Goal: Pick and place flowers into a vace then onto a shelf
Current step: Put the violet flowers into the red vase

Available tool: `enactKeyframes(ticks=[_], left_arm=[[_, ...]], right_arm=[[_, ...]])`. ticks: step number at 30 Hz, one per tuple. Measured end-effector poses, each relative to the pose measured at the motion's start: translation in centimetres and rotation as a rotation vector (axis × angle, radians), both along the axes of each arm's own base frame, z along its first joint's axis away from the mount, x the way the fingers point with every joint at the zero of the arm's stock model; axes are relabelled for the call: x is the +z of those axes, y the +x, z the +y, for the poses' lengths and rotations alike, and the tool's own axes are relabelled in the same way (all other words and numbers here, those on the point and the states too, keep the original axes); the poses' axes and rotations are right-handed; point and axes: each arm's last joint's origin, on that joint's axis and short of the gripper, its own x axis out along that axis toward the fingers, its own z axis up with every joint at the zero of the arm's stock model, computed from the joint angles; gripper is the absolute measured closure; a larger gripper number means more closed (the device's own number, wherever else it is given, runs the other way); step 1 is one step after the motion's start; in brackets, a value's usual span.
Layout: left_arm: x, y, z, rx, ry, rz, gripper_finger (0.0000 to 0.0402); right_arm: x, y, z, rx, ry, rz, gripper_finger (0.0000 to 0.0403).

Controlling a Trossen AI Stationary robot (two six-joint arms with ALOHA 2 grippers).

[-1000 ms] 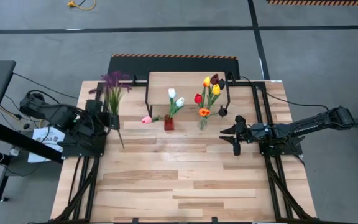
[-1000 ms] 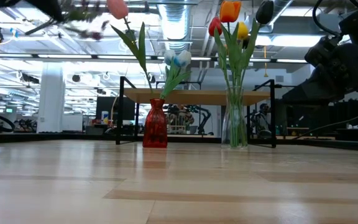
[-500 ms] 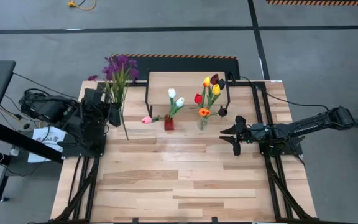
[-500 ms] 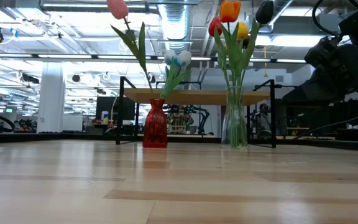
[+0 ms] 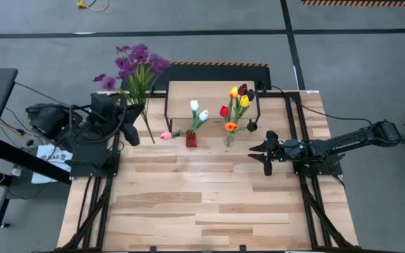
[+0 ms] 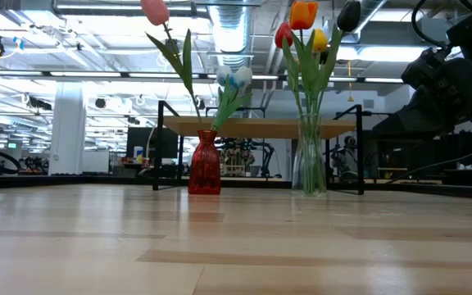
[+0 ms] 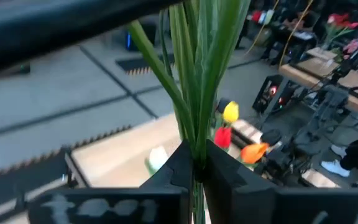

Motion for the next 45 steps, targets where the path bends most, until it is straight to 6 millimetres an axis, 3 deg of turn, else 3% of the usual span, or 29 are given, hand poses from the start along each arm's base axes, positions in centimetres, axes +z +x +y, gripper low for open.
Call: enactKeyframes(ticks=[11, 18, 36, 45], left_arm=[[0.3, 4.3, -3.3, -0.025, 0.233, 0.068, 0.0397], [-0.2, 6.3, -3.9, -0.031, 0.287, 0.125, 0.0397], [-5.8, 13.0, -7.8, 0.019, 0.326, 0.202, 0.0397], [-9.0, 13.0, -9.8, 0.121, 0.387, 0.150, 0.0397]], right_arm=[[0.0, 0.0, 0.0, 0.000, 0.000, -0.001, 0.0285], [0.0, 0.0, 0.0, 0.003, -0.008, -0.004, 0.0285], [0.3, 0.1, 0.0, 0.010, -0.031, -0.027, 0.0285], [0.3, 0.1, 0.0, 0.012, -0.036, -0.026, 0.0285]])
